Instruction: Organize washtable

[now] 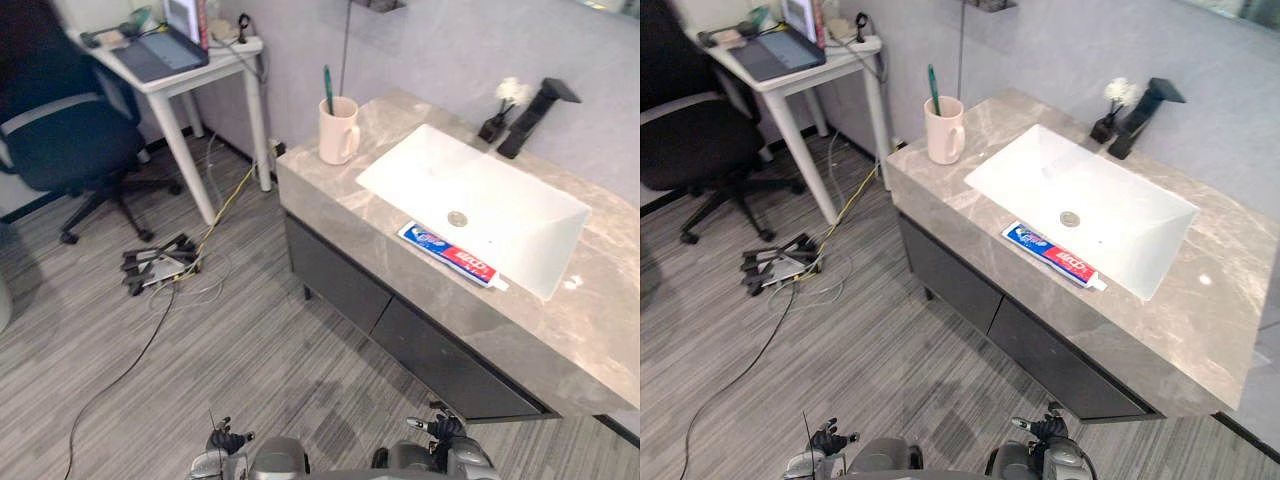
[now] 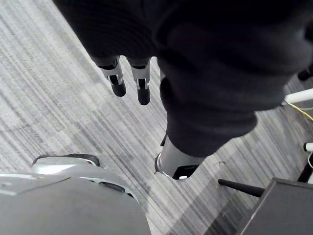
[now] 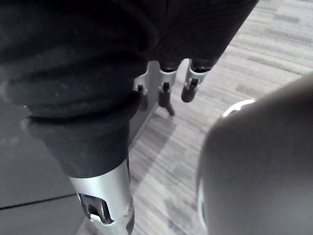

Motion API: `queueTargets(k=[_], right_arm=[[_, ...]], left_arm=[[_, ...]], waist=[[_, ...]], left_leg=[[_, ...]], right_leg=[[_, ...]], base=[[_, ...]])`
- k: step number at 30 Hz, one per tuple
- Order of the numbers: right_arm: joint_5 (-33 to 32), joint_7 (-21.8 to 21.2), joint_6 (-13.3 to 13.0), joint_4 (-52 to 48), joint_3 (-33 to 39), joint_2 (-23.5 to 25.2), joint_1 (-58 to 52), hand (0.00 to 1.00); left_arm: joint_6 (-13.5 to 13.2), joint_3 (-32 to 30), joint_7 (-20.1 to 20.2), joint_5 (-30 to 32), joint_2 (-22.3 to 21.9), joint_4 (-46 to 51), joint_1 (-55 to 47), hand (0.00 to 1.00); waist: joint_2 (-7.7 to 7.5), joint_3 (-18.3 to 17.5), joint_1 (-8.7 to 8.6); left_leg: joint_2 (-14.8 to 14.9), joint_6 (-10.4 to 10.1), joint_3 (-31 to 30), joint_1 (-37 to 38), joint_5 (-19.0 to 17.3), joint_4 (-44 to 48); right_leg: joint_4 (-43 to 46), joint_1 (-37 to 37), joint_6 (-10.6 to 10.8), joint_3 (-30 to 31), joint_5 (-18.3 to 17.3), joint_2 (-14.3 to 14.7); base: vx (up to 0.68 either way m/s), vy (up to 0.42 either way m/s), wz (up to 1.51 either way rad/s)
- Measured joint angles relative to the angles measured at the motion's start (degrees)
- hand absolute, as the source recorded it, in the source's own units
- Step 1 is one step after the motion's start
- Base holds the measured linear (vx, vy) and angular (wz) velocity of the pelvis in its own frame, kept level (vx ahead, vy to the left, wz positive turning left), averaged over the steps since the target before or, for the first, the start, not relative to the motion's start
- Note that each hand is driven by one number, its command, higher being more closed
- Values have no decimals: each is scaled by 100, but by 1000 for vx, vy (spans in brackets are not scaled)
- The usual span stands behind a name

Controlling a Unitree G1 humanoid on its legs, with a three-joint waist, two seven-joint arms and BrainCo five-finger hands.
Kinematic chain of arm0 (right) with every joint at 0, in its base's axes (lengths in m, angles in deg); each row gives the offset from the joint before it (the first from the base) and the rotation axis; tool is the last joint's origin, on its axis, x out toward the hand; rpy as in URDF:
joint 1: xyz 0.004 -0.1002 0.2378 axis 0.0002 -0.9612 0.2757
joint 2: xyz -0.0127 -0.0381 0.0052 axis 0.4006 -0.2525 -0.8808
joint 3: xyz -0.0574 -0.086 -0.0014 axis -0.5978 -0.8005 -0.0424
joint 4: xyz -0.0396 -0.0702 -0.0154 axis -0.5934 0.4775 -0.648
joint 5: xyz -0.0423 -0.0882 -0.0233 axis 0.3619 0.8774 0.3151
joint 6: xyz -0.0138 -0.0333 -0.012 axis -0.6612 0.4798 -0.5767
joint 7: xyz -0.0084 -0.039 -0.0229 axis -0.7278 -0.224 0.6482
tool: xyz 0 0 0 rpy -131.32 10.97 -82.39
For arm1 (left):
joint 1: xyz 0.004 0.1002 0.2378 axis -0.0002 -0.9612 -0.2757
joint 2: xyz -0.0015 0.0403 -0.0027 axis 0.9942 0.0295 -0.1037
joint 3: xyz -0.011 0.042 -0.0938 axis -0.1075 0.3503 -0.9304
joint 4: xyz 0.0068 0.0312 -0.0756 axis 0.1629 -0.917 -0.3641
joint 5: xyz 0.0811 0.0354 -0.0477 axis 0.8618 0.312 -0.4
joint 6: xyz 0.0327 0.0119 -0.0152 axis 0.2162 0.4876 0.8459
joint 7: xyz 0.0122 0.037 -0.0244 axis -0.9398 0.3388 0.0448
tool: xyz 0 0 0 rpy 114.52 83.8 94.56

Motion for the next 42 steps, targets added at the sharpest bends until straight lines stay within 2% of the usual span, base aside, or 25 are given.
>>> queueTargets(k=[1,2,3,5,6,9,10,11,12,13,14,16,19,20,21,22,23,24,25,28,42], right_arm=[[69,-1,-1,60,-15,-6,4,0],[156,1,-7,105,-116,-10,14,0],[167,-2,-7,105,-131,-16,23,0],[167,-28,0,161,-188,-40,99,0],[168,-92,-1,217,-227,-61,130,0],[197,-112,-11,188,-158,-127,162,0],[197,-111,-14,179,-25,-129,162,0],[204,-98,-6,185,60,-119,142,0],[195,-85,-4,186,106,-110,124,0],[150,-71,-2,150,136,-104,71,0],[150,-51,2,82,138,-141,-3,0],[148,-5,4,120,143,-183,-53,0],[138,35,13,158,134,-175,-7,0],[128,36,11,154,131,-182,46,0],[98,43,7,191,127,-169,46,0],[53,47,7,219,128,-124,26,0],[47,43,10,260,124,-114,-16,0],[46,43,10,284,123,-63,-72,0],[47,42,11,293,124,-50,-97,0],[50,42,8,335,128,-63,-109,0],[50,44,14,454,123,-187,-108,0]], left_arm=[[0,4,0,1,21,-67,-45,0],[0,63,1,8,57,-104,-72,0],[0,129,3,11,74,-103,-69,0],[1,194,30,61,98,-129,-71,0],[7,292,69,167,128,-228,-41,0],[9,415,118,334,57,-222,16,0],[14,422,118,462,28,-209,51,0],[14,418,121,497,18,-128,55,0],[15,404,119,497,6,-78,44,0],[13,356,112,494,-51,16,21,0],[12,327,99,463,-132,88,-64,0],[-19,320,54,365,-137,99,-115,0],[-10,282,-15,220,-144,88,-147,0],[-4,280,-19,215,-145,81,-158,0],[-3,290,-24,221,-152,71,-165,0],[-5,305,-37,234,-52,53,-179,0],[-4,391,-40,233,14,-1,-87,0],[-2,407,-31,232,47,-41,-6,0],[12,435,-22,237,62,-73,-6,0],[8,621,-11,325,82,-102,44,0],[12,668,-31,370,94,-281,-30,0]], waist=[[-30,-14,-1],[-41,-31,-36],[-40,-31,-38],[-37,-27,-80],[-57,-43,-180],[108,16,-179],[169,6,-183],[189,12,-175],[206,20,-161],[266,29,-137],[349,4,-69],[417,-34,-9],[386,-54,2],[404,-63,-3],[379,-93,3],[254,-167,-38],[151,-209,-17],[140,-217,-6],[66,-261,-17],[88,-311,-28],[162,-376,-28]], left_leg=[[-37,9,168,197,-4,-152],[-42,20,368,390,-11,-318],[-41,20,437,413,-10,-372],[-26,18,612,445,-9,-440],[-59,0,466,455,-20,-474],[26,-75,234,476,-44,-515],[120,-184,129,394,-108,-275],[239,-305,42,53,-180,553],[353,-337,-33,-151,-178,1098],[570,-494,-217,-517,-142,2080],[797,-479,-276,-666,-159,2585],[963,-433,-365,-743,-185,2431],[908,-457,-838,-808,-168,1121],[856,-623,-1173,-820,-54,475],[714,-737,-1215,-659,59,299],[555,-651,-1132,-511,160,88],[432,-642,-1131,-480,166,164],[282,-641,-1155,-386,166,171],[144,-640,-1150,-233,166,129],[6,-618,-1136,4,155,-61],[-39,-415,-1223,473,194,-713]], right_leg=[[77,23,-75,-396,-98,-151],[-199,6,-97,-813,-116,-154],[-395,-39,-96,-932,-115,-112],[-1306,-160,-88,-1053,39,153],[-1663,-74,-453,-957,556,352],[-1679,-56,-498,-910,454,451],[-1702,-20,-480,-991,351,499],[-1768,90,-487,-1045,280,552],[-1801,191,-497,-1083,252,587],[-1883,424,-485,-1090,200,698],[-2012,635,-478,-1030,166,862],[-2192,806,-414,-872,174,980],[-2364,782,-262,-413,268,991],[-2351,701,-197,-217,320,984],[-2320,663,-124,-14,366,918],[-2508,702,-13,161,510,886],[-2786,851,-3,202,696,855],[-3066,1048,69,299,817,781],[-3201,1218,103,343,848,684],[-3339,1373,128,422,876,583],[-3779,1673,161,460,1123,649]], base=[[41,117,-102],[26,76,-77],[95,42,-69],[193,-31,-43],[156,-67,-23],[122,-92,-9],[166,-142,13],[149,-114,19],[111,-137,12],[82,-93,-7],[106,-102,-19],[90,-25,-47],[87,78,-65],[104,207,-87],[152,226,-66],[179,211,-41],[231,239,-21],[217,262,-23],[162,230,-19],[117,145,-13],[-9,15,-4]])
